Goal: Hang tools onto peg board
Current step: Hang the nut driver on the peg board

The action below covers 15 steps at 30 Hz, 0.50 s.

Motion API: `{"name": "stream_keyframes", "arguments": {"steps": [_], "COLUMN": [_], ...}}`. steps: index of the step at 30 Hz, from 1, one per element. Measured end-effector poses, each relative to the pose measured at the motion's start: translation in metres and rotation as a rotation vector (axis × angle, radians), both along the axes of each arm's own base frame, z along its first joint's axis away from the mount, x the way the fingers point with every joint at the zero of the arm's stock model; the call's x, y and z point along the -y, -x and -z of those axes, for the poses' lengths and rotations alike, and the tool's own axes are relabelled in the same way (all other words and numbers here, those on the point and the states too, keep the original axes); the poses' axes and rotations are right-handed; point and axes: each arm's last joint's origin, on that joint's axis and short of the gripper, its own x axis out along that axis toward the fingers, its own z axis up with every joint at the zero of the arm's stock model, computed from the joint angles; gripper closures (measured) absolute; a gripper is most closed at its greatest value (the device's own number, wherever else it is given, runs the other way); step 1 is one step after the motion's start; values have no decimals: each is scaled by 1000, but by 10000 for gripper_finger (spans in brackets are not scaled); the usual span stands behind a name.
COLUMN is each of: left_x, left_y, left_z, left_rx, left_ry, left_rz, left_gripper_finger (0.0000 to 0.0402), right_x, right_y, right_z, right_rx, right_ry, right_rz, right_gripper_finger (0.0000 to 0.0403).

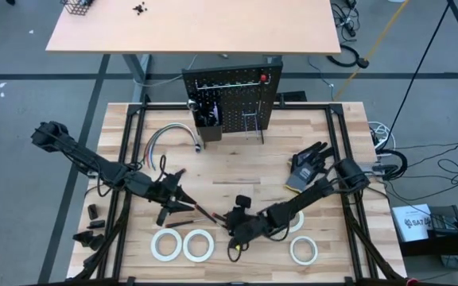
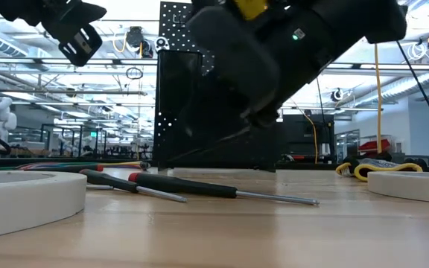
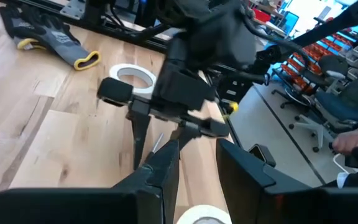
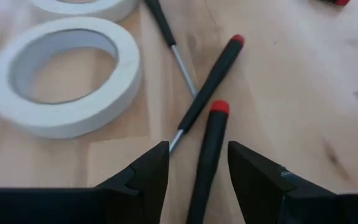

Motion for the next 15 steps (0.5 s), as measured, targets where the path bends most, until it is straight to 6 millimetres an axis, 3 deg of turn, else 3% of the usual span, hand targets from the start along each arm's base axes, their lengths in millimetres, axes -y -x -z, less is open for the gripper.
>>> {"name": "stream_keyframes", "arguments": {"steps": [4, 15], "left_x": [0, 0], "left_y": [0, 0], "left_z": [0, 0], "left_rx": [0, -3], "left_ry": [1, 24], "left_rz": [0, -14], "left_gripper_finger": [294, 295], "right_x": [-6, -3], "right_y": [-5, 4], "right_z": [5, 17], "right_rx": [-4, -130], "right_ry": [46, -53], "right_rz": [15, 88], "right_gripper_finger": [245, 245]}}
